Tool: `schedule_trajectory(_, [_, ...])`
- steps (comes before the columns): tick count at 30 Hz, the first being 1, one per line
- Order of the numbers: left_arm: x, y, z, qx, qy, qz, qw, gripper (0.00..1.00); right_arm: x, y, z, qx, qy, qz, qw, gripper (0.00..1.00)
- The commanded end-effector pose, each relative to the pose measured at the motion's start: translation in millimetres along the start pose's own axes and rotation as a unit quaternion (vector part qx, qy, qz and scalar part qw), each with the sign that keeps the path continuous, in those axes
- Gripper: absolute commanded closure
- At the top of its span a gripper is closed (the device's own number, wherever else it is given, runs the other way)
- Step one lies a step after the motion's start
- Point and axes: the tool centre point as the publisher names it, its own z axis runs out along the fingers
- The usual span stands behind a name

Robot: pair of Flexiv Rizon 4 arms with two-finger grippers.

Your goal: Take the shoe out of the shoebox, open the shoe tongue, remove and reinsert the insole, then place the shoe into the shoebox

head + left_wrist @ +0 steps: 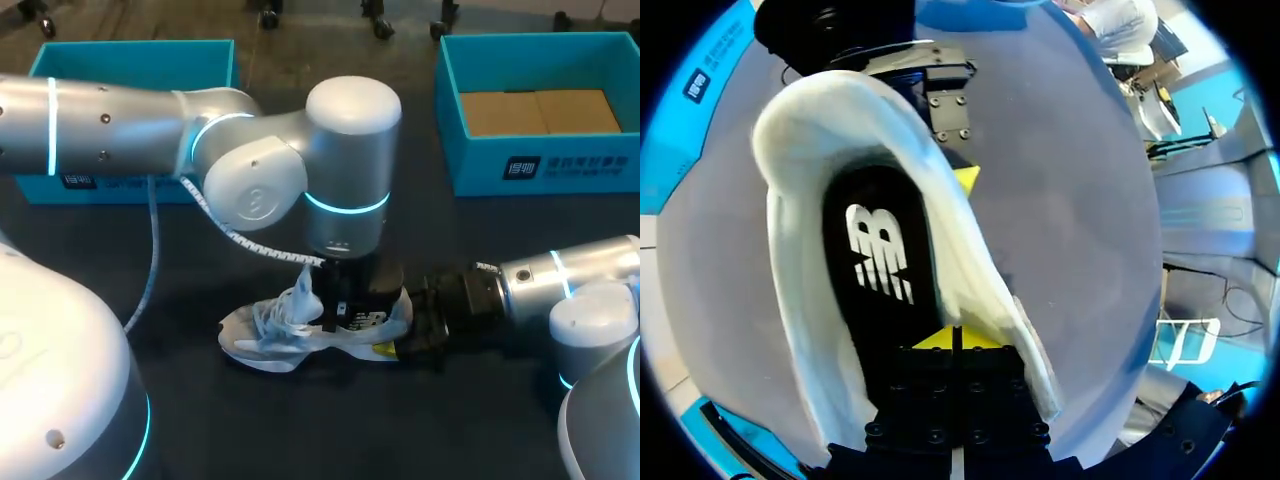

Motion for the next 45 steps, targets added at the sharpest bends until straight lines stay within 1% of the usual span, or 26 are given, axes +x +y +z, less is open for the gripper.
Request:
schedule_trajectory(1, [9.1,7,4,0.01,-0.015,0.0,1.0,0.82,3.0,-3.0,1,0.001,-0.001,0.0,1.0,1.0])
schedule_trajectory(2, [9.5,7,5,0.01,-0.016,0.0,1.0,0.72,3.0,-3.0,1,0.001,-0.001,0.0,1.0,1.0])
schedule_trajectory(5, [9.1,6,9,0.008,-0.031,-0.002,0.999,0.71,3.0,-3.0,1,0.001,-0.001,0.0,1.0,1.0])
schedule_trajectory(10, [4.3,3,20,0.002,-0.051,-0.005,0.999,0.62,3.0,-3.0,1,0.001,-0.001,0.0,1.0,1.0])
schedule_trajectory(13, [-1.2,0,24,-0.003,-0.072,-0.013,0.997,0.61,3.0,-3.0,1,0.001,-0.001,0.0,1.0,1.0])
schedule_trajectory(17, [-11.3,-4,27,-0.009,-0.1,-0.024,0.995,0.57,3.0,-3.0,1,0.001,-0.001,0.0,1.0,1.0])
schedule_trajectory(19, [-17.2,-5,27,-0.011,-0.106,-0.029,0.994,0.57,3.0,-3.0,1,0.001,-0.001,0.0,1.0,1.0])
schedule_trajectory(22, [-27.5,-6,31,-0.021,-0.129,-0.042,0.99,0.58,3.0,-3.0,1,0.001,-0.001,0.0,1.0,1.0])
schedule_trajectory(24, [-34.5,-5,32,-0.025,-0.137,-0.051,0.989,0.6,3.0,-3.0,1,0.001,-0.001,0.0,1.0,1.0])
schedule_trajectory(27, [-44.9,-3,32,-0.029,-0.151,-0.069,0.986,0.69,3.0,-3.0,1,0.001,-0.001,0.0,1.0,1.0])
schedule_trajectory(28, [-48.4,-2,31,-0.03,-0.158,-0.077,0.984,0.76,3.0,-3.0,1,0.001,-0.001,0.0,1.0,1.0])
schedule_trajectory(30, [-54.1,0,29,-0.029,-0.163,-0.087,0.982,1.0,3.0,-3.0,1,0.001,-0.001,0.0,1.0,1.0])
schedule_trajectory(33, [-59.7,4,24,-0.025,-0.16,-0.098,0.982,1.0,3.0,-3.0,1,0.001,-0.001,0.0,1.0,1.0])
schedule_trajectory(38, [-60.8,9,12,-0.008,-0.132,-0.103,0.986,1.0,3.0,-3.0,1,0.001,-0.001,0.0,1.0,1.0])
schedule_trajectory(41, [-58.2,11,6,0.002,-0.119,-0.1,0.988,1.0,3.0,-3.0,1,0.001,-0.001,0.0,1.0,1.0])
schedule_trajectory(45, [-46.8,13,-7,0.029,-0.088,-0.089,0.992,1.0,3.0,-3.0,1,0.001,-0.001,0.0,1.0,1.0])
